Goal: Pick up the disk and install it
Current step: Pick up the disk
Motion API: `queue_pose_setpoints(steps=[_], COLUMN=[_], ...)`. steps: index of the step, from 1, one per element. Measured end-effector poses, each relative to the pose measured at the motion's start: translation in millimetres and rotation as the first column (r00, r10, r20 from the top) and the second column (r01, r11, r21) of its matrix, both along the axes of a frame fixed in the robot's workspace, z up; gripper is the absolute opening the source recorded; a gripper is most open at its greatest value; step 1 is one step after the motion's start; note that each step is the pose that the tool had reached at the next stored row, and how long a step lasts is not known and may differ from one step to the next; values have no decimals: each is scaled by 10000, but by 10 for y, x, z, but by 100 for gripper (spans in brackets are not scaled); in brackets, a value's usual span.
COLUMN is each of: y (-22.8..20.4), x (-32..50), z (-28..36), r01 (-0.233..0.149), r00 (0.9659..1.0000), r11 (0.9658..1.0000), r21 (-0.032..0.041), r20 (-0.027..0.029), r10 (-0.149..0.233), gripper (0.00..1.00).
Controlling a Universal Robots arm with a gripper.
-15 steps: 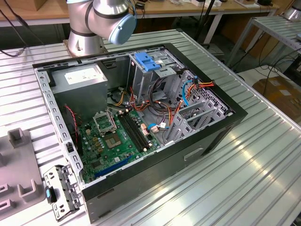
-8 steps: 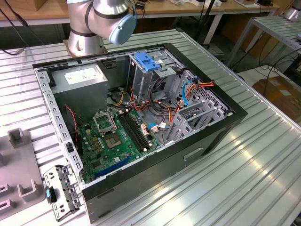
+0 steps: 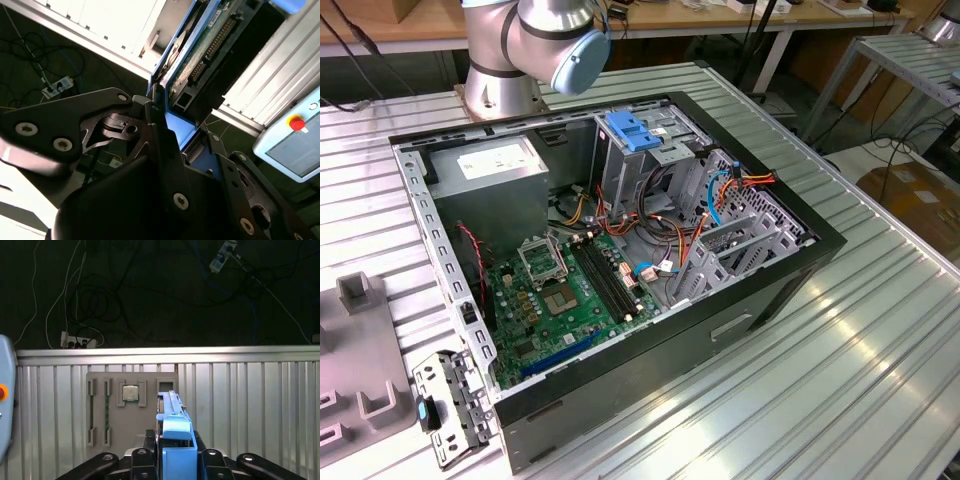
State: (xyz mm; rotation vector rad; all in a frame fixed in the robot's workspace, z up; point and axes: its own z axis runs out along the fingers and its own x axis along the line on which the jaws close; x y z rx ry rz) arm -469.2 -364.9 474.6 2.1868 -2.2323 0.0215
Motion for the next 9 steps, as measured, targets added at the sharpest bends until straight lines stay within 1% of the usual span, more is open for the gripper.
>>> queue_pose_setpoints(steps=[5,7,9], y=[0,0,0], x=[0,0,0], z=[45,79,99], r01=[0,0,0], r00=[10000,10000,10000], r11=[10000,10000,10000], r21=[0,0,-1], r20=[-21,-34,-41], r10=[0,0,0], gripper=[37,37,37])
